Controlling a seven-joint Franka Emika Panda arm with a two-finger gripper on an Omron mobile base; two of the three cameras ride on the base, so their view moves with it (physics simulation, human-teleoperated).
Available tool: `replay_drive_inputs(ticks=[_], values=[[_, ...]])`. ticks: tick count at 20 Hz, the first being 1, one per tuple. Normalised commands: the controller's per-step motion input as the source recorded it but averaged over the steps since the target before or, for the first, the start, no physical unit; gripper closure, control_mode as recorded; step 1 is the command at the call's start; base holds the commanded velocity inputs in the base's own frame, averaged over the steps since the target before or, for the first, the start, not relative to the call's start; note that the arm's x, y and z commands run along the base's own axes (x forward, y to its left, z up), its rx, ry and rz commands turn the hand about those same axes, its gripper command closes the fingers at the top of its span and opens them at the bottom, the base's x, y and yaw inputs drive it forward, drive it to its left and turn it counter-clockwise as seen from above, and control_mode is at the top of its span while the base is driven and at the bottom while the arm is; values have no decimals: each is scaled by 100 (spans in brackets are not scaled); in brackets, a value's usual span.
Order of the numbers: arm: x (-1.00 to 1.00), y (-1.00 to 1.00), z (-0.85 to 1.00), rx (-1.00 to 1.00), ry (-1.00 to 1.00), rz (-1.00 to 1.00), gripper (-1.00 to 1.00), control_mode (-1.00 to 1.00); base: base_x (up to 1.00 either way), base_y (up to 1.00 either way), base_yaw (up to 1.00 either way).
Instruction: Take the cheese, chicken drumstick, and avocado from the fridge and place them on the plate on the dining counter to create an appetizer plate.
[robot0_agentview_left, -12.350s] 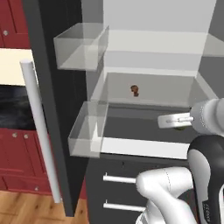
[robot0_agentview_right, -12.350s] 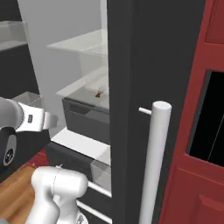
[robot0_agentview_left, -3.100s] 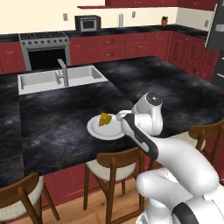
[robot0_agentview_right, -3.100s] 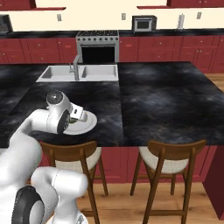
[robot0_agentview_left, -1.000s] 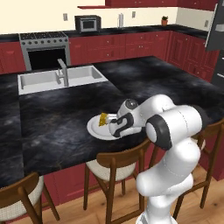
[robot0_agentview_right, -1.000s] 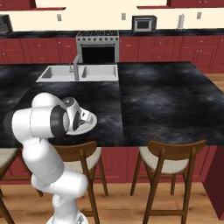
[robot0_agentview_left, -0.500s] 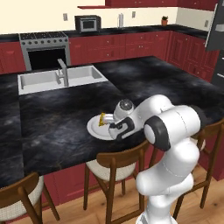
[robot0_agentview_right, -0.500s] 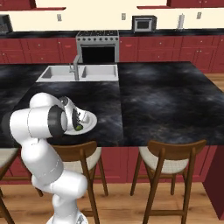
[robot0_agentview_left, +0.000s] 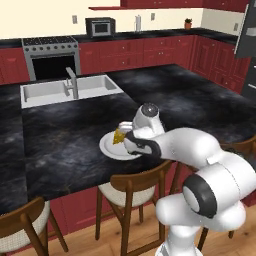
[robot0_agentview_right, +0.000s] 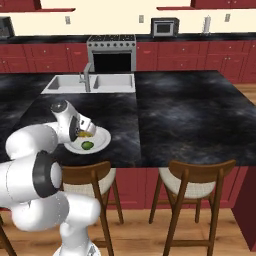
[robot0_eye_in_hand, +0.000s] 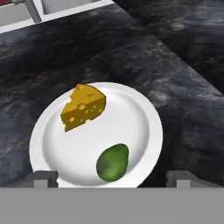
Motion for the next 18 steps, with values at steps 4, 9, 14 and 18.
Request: replay_drive_inputs(ticks=[4, 9, 14, 18], values=[[-98, -37, 77, 1, 0, 0, -100, -100, 0, 0, 0], [-100, -34, 62, 0, 0, 7, -100, -100, 0, 0, 0], [-100, -23, 76, 0, 2, 20, -100, -100, 0, 0, 0], [-100, -14, 52, -1, 4, 17, -100, -100, 0, 0, 0]])
